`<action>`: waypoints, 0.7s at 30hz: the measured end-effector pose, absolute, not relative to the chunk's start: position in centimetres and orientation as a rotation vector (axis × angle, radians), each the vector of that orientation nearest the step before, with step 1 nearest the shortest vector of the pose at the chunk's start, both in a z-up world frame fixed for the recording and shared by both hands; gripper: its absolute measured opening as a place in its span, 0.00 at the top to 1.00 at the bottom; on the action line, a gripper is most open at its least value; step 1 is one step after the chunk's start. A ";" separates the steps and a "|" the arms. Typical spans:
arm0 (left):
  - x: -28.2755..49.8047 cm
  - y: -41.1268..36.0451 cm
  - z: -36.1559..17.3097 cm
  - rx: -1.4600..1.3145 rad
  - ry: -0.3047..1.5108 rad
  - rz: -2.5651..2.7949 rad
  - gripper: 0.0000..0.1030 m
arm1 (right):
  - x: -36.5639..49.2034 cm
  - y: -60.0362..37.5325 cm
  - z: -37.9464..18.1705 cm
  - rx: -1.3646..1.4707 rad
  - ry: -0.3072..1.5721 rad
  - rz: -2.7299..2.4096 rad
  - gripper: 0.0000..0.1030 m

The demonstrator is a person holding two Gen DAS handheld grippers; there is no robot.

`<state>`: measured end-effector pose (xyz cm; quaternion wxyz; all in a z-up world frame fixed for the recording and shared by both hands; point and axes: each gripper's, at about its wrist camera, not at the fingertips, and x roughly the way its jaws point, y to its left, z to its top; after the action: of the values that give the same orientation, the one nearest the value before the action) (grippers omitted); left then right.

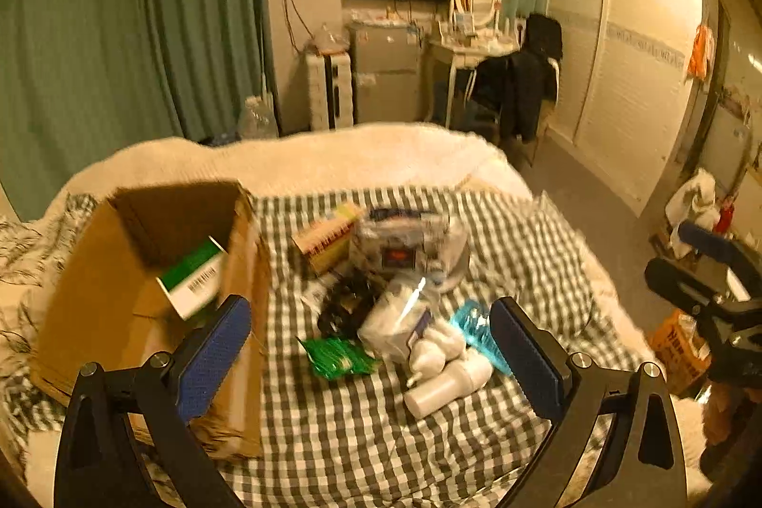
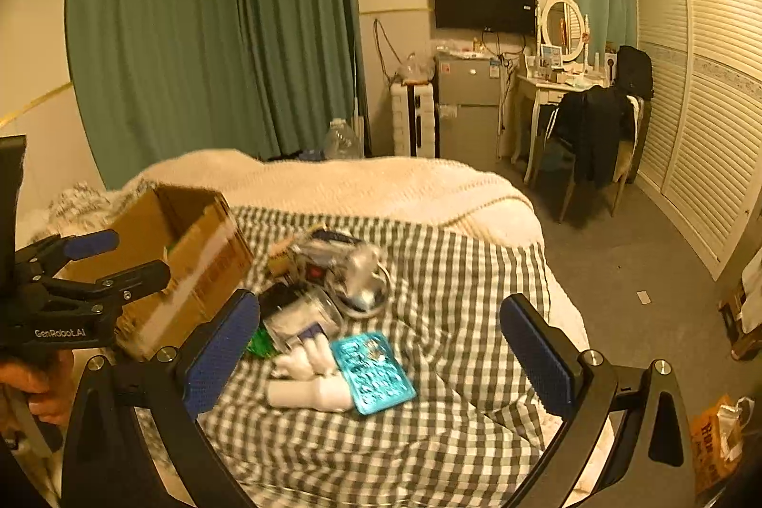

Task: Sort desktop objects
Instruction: 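Withdraw both tools from the cardboard box back toward the item pile, then grasp the blue blister pack with the right tool while the left grasps the green sachet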

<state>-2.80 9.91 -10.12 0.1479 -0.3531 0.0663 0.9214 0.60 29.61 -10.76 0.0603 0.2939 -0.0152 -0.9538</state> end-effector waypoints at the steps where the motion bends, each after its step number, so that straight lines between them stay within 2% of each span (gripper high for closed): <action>1: -3.0 10.4 -10.8 -1.036 0.217 2.640 0.08 | 0.3 29.7 -11.2 0.900 -0.051 -2.879 0.01; 2: -3.3 10.8 -11.4 -1.054 0.242 2.631 0.12 | 0.0 29.9 -11.9 0.918 -0.065 -2.868 0.01; 7: -4.3 11.5 -14.6 -1.119 0.259 2.594 0.14 | -1.7 30.3 -15.0 1.009 -0.079 -2.821 0.03; 9: -4.9 11.7 -16.1 -1.162 0.249 2.582 0.23 | -2.3 30.4 -16.2 1.042 -0.062 -2.803 0.05; 10: -5.2 11.8 -16.7 -1.184 0.250 2.573 0.24 | -2.5 30.4 -16.8 1.056 -0.062 -2.797 0.06; 14: -6.5 11.9 -19.0 -1.244 0.259 2.583 0.25 | -3.5 30.1 -18.8 1.105 -0.055 -2.765 0.07; 21: -9.0 9.6 -23.2 -1.396 0.127 2.602 0.25 | -5.6 29.5 -22.0 1.186 -0.033 -2.694 0.08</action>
<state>-9.04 9.61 -23.19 0.0930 -0.4703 0.0426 0.8766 -5.65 29.47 -21.98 0.0985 0.4009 -0.0111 -0.9107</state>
